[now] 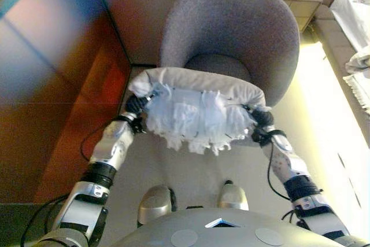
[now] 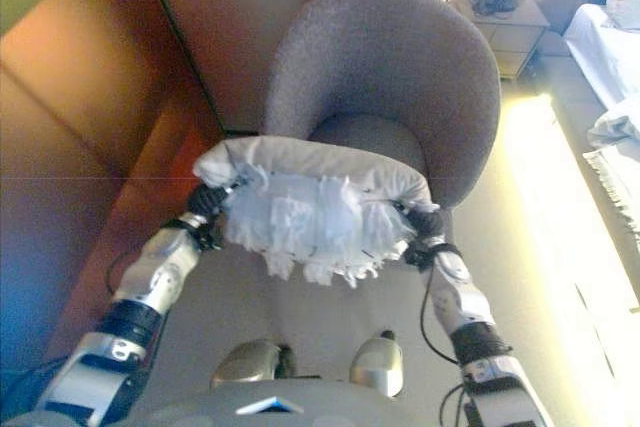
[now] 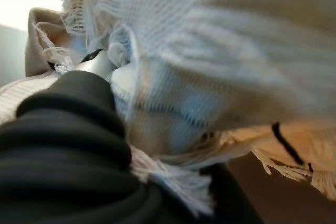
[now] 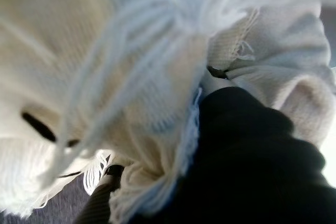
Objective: Pick up the cushion and take it to the sofa
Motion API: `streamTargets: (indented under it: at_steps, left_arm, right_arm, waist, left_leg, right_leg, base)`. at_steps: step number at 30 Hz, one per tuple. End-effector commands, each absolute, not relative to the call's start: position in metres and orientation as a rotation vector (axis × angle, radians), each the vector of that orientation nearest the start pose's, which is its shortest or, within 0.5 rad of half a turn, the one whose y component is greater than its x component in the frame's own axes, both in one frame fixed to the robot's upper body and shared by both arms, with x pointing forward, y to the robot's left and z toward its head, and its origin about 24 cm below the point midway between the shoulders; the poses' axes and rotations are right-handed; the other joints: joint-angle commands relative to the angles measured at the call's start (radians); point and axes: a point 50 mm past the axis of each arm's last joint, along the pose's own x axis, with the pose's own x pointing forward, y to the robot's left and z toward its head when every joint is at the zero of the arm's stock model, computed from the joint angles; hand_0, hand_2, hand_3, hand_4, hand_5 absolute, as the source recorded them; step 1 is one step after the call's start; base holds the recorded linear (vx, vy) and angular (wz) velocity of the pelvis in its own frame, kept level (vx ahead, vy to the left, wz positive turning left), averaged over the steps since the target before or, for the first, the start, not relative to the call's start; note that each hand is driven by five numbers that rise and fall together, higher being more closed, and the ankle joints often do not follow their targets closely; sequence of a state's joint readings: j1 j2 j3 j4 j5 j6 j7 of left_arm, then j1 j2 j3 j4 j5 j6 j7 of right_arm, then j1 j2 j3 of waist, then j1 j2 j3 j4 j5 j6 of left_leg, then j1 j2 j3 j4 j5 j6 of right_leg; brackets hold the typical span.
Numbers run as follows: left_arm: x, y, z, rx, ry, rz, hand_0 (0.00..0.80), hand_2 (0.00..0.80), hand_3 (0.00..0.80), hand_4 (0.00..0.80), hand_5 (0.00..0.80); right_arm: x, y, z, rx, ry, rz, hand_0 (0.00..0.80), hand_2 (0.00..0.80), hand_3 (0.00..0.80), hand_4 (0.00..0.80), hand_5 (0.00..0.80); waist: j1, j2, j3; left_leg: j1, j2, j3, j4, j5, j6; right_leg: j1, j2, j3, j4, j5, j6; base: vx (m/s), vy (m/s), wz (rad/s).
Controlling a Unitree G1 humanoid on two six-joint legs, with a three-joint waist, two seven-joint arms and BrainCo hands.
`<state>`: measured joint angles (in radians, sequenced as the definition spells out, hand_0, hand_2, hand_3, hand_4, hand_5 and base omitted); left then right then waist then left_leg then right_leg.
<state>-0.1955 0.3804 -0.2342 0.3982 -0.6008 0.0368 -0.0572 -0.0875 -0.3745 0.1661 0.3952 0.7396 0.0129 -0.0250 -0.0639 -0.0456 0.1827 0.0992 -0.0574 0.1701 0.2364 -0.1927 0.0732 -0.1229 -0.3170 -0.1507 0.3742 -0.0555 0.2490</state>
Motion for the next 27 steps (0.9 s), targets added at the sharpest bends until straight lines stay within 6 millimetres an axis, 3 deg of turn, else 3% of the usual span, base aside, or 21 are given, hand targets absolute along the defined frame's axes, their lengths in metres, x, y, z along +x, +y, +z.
streamTargets:
  at_steps: [1, 4, 5, 7, 9, 10, 13, 16, 19, 23, 25, 27]
  left_arm:
    - [0.299, 0.177, 0.045, -0.156, 0.080, -0.220, 0.800, 0.800, 0.800, 0.800, 0.800]
    - [0.296, 0.178, 0.042, -0.165, 0.087, -0.208, 0.800, 0.800, 0.800, 0.800, 0.800]
    - [0.296, 0.176, 0.042, -0.168, 0.081, -0.205, 0.800, 0.800, 0.800, 0.800, 0.800]
    - [0.296, 0.175, 0.041, -0.192, 0.083, -0.189, 0.800, 0.800, 0.800, 0.800, 0.800]
    - [0.294, 0.177, 0.038, -0.214, 0.087, -0.167, 0.800, 0.800, 0.800, 0.800, 0.800]
    - [0.293, 0.179, 0.038, -0.211, 0.085, -0.151, 0.800, 0.800, 0.800, 0.800, 0.800]
    - [0.291, 0.182, 0.038, -0.223, 0.074, -0.128, 0.800, 0.800, 0.800, 0.800, 0.800]
    - [0.292, 0.179, 0.036, -0.226, 0.073, -0.110, 0.800, 0.800, 0.800, 0.800, 0.800]
    - [0.294, 0.175, 0.034, -0.224, 0.067, -0.117, 0.800, 0.800, 0.800, 0.800, 0.800]
    - [0.297, 0.177, 0.033, -0.243, 0.081, -0.151, 0.800, 0.800, 0.800, 0.800, 0.800]
    - [0.299, 0.175, 0.032, -0.235, 0.089, -0.163, 0.800, 0.800, 0.800, 0.800, 0.800]
    - [0.300, 0.174, 0.030, -0.226, 0.098, -0.165, 0.800, 0.800, 0.800, 0.800, 0.800]
  right_arm:
    - [0.291, -0.190, 0.035, 0.421, 0.084, 0.082, 0.800, 0.800, 0.800, 0.800, 0.800]
    - [0.291, -0.194, 0.038, 0.406, 0.079, 0.072, 0.800, 0.800, 0.800, 0.800, 0.800]
    - [0.290, -0.195, 0.039, 0.379, 0.076, 0.080, 0.800, 0.800, 0.800, 0.800, 0.800]
    - [0.288, -0.191, 0.040, 0.327, 0.081, 0.119, 0.800, 0.800, 0.800, 0.800, 0.800]
    - [0.286, -0.184, 0.038, 0.282, 0.101, 0.165, 0.800, 0.800, 0.800, 0.800, 0.800]
    - [0.284, -0.180, 0.038, 0.253, 0.110, 0.210, 0.800, 0.800, 0.800, 0.800, 0.800]
    - [0.285, -0.175, 0.037, 0.218, 0.118, 0.248, 0.800, 0.800, 0.800, 0.800, 0.800]
    - [0.286, -0.168, 0.032, 0.240, 0.134, 0.243, 0.800, 0.800, 0.800, 0.800, 0.800]
    - [0.292, -0.158, 0.034, 0.258, 0.134, 0.223, 0.800, 0.800, 0.800, 0.800, 0.800]
    - [0.300, -0.155, 0.039, 0.256, 0.125, 0.164, 0.800, 0.800, 0.800, 0.800, 0.800]
    - [0.303, -0.153, 0.040, 0.255, 0.132, 0.138, 0.800, 0.800, 0.800, 0.800, 0.800]
    - [0.304, -0.150, 0.039, 0.259, 0.142, 0.122, 0.800, 0.800, 0.800, 0.800, 0.800]
  waist:
    - [-0.002, -0.017, -0.054]
    - [-0.013, -0.019, -0.075]
    - [-0.022, -0.017, -0.087]
    - [-0.031, -0.008, -0.105]
    - [-0.039, 0.007, -0.125]
    - [-0.039, 0.016, -0.133]
    - [-0.026, 0.008, -0.142]
    - [-0.012, -0.012, -0.140]
    - [0.008, -0.009, -0.130]
    - [0.037, 0.027, -0.121]
    - [0.063, 0.036, -0.110]
    - [0.080, 0.039, -0.107]
  left_leg:
    - [0.104, -0.042, -0.032, -0.055, -0.075, -0.004]
    - [0.131, -0.031, -0.030, -0.033, -0.108, -0.003]
    - [0.135, -0.019, -0.034, -0.017, -0.105, -0.013]
    - [0.158, 0.011, -0.019, 0.003, -0.094, -0.034]
    - [0.182, 0.055, -0.020, 0.042, -0.002, -0.079]
    - [0.167, 0.089, -0.025, 0.117, 0.084, -0.119]
    - [0.082, 0.127, -0.028, 0.343, 0.195, -0.166]
    - [-0.039, 0.145, -0.028, 0.485, 0.202, -0.162]
    - [-0.079, 0.158, -0.031, 0.355, 0.181, -0.144]
    - [-0.064, 0.159, -0.063, 0.001, 0.214, -0.156]
    - [-0.093, 0.147, -0.092, -0.082, 0.237, -0.170]
    - [-0.120, 0.141, -0.093, -0.108, 0.238, -0.172]
  right_leg:
    - [-0.145, 0.112, -0.039, -0.346, 0.357, -0.016]
    - [-0.111, 0.128, -0.024, -0.336, 0.306, -0.042]
    - [-0.095, 0.141, -0.006, -0.347, 0.288, -0.052]
    - [-0.090, 0.141, -0.013, -0.312, 0.264, -0.064]
    - [-0.078, 0.152, -0.019, -0.270, 0.232, -0.087]
    - [-0.048, 0.171, -0.018, -0.264, 0.201, -0.111]
    - [0.012, 0.181, -0.025, -0.266, 0.152, -0.162]
    - [0.064, 0.170, -0.022, -0.272, 0.123, -0.190]
    - [0.101, 0.174, -0.003, -0.274, 0.102, -0.188]
    - [0.162, 0.197, 0.017, -0.263, 0.049, -0.167]
    - [0.207, 0.195, 0.025, -0.266, 0.027, -0.157]
    - [0.236, 0.186, 0.024, -0.262, 0.009, -0.150]
  base:
    - [0.359, -0.059, -0.55]
    - [0.370, -0.114, 0.11]
    - [0.408, -0.178, 0.33]
    - [0.337, -0.161, 0.29]
    - [0.283, -0.182, 0.28]
    - [0.257, -0.211, 0.34]
    - [0.248, -0.208, 0.24]
    - [0.206, -0.105, -0.18]
    - [0.198, 0.067, 0.00]
    - [0.222, 0.146, 0.13]
    - [0.228, 0.112, 0.30]
    - [0.224, 0.100, 0.03]
